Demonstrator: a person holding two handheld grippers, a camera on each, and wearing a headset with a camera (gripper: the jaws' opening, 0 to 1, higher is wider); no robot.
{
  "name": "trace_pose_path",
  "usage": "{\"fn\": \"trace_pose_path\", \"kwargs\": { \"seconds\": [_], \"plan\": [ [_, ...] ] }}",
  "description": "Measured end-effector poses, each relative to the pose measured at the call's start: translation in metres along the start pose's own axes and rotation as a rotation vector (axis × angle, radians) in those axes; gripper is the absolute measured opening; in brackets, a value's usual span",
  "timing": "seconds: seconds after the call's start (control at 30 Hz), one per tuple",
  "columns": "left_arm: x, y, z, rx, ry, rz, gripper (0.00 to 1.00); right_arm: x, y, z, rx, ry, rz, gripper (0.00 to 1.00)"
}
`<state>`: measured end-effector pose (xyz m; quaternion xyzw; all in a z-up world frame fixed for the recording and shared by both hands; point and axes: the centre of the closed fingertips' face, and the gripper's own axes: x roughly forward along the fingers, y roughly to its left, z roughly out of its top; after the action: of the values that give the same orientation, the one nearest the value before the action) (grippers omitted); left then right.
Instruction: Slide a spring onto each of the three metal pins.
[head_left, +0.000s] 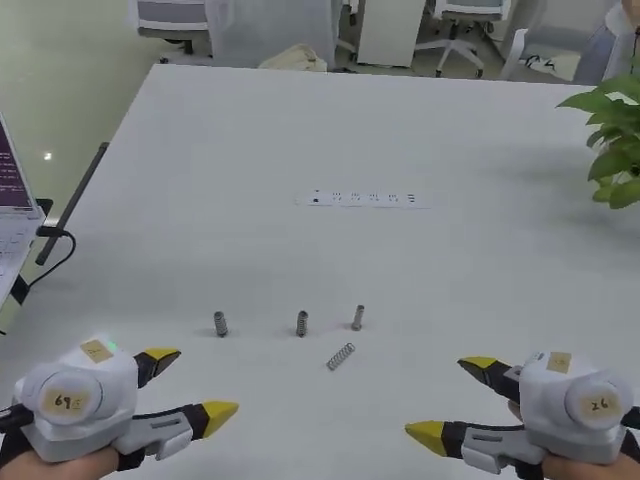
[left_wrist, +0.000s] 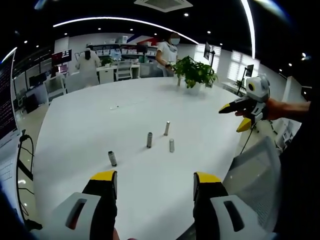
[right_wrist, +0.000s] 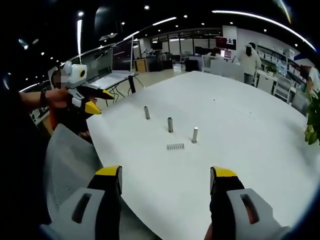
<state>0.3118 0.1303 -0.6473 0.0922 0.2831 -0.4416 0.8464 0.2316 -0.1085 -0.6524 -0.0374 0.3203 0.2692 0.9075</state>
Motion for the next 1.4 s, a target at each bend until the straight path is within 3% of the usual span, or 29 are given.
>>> {"fn": "trace_pose_path", "kwargs": {
  "seconds": [0.33, 0.6, 1.0, 1.4],
  "plan": [
    [0.020, -0.010, 0.006, 0.029, 0.013, -0.045, 0.59, -0.004, 0.006, -0.004, 0.008, 0.015, 0.001, 0.72],
    [0.040, -0.026, 0.012, 0.052, 0.025, -0.093, 0.59, -0.008, 0.008, -0.007, 0.015, 0.022, 0.010, 0.71],
    [0.071, -0.051, 0.011, 0.083, 0.061, -0.160, 0.58, -0.012, 0.010, -0.006, 0.014, 0.023, 0.030, 0.72],
    [0.101, -0.062, 0.011, 0.075, 0.082, -0.182, 0.58, -0.014, 0.007, -0.002, 0.005, 0.015, 0.051, 0.70]
  ]
}}
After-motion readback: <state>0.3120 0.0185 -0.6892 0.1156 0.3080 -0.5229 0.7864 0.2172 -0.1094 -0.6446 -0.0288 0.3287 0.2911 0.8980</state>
